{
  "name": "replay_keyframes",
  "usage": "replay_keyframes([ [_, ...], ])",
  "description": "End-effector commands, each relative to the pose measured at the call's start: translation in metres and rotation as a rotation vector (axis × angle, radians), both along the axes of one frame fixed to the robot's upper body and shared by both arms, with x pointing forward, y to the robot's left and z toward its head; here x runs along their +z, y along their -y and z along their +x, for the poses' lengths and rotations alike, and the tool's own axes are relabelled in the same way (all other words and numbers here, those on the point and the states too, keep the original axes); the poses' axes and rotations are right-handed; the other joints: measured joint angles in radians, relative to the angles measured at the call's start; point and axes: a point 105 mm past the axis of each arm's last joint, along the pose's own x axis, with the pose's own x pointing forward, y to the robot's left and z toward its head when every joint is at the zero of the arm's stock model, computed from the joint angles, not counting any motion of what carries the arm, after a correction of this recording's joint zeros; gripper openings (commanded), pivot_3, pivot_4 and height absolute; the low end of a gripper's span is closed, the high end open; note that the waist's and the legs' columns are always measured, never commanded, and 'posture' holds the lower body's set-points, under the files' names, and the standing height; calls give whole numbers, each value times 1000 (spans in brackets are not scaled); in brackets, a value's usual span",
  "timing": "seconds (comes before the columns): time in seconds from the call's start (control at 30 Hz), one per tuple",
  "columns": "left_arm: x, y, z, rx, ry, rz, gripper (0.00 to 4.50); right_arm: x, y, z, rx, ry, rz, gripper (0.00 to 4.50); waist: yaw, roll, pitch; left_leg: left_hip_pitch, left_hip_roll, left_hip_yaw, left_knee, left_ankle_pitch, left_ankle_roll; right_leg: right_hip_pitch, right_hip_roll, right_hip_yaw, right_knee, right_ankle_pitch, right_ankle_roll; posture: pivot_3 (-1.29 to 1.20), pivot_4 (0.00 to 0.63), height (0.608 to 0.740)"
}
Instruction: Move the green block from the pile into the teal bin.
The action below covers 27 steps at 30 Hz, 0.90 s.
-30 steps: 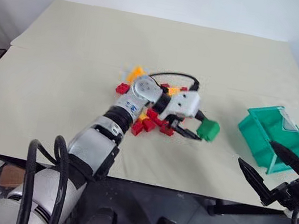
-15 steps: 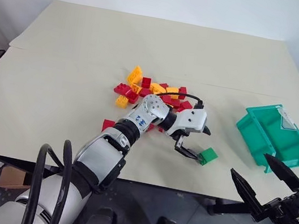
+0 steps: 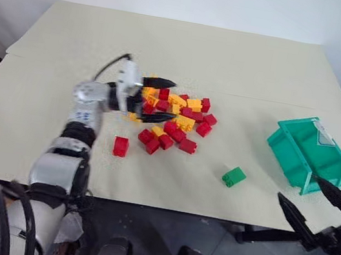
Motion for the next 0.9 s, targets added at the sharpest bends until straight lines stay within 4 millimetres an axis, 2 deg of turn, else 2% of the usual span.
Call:
replay_keyframes([
  [0.03, 2, -22, -12, 55, 10, -20, 4466, 10, 15, -2, -5, 36, -36, 4500, 2, 0, 0, 1, 0, 0, 0, 0, 0, 1, 0, 0, 0, 0, 0, 0, 150, 740],
  [0.07, 0, -25, -15, 63, -1, -20, 4466, 10, 16, -2, -3, 32, -39, 4500, 3, 0, 0, 1, 0, 0, 0, 0, 0, 2, 0, 1, 0, 0, 0, 0, 150, 740],
  [0.13, -15, -44, -30, 106, -37, 20, 4466, 6, 22, -2, 7, 6, -44, 4500, 0, 0, 0, 2, 0, -1, 1, 0, 0, 2, 0, 1, 0, 0, 0, 0, 150, 740],
  [0.2, -34, -65, -54, 162, -90, 56, 4466, -3, 23, -1, 41, -45, -65, 4500, -4, 1, 0, 2, 1, -1, 1, -1, -1, 2, 1, 1, 0, 0, 0, 0, 150, 740],
  [0.27, -45, -71, -76, 178, -136, 71, 4466, -7, 18, 6, 95, -75, -78, 4500, -21, 1, 0, 4, 1, 1, -1, -2, -2, 2, 1, 3, 0, 0, 0, 0, 150, 740],
  [0.4, -49, -58, -98, 141, -177, 90, 4466, -4, -6, 24, 257, -151, -103, 4500, -22, 1, 0, 6, 3, 2, 1, -2, -2, 3, 2, 4, 1, 0, 0, 0, 150, 740],
  [0.47, -49, -50, -105, 117, -187, 95, 4466, -5, -22, 32, 362, -235, -135, 4500, -12, 1, 0, 6, 3, 2, 2, -1, -2, 4, 2, 7, 1, 0, -1, 0, 150, 740],
  [0.6, -51, -42, -115, 108, -199, 89, 4466, -9, -40, 44, 476, -378, -210, 4500, -6, 3, -1, 8, 4, 4, 1, -1, -3, 4, 3, 9, 1, 0, -2, 0, 150, 740],
  [0.9, -54, -24, -126, 86, -218, 64, 4466, -22, -63, 92, 480, -472, -312, 4500, -2, 3, -1, 8, 6, 6, 1, -3, -4, 3, 6, 9, 0, 0, -2, 0, 150, 740],
])
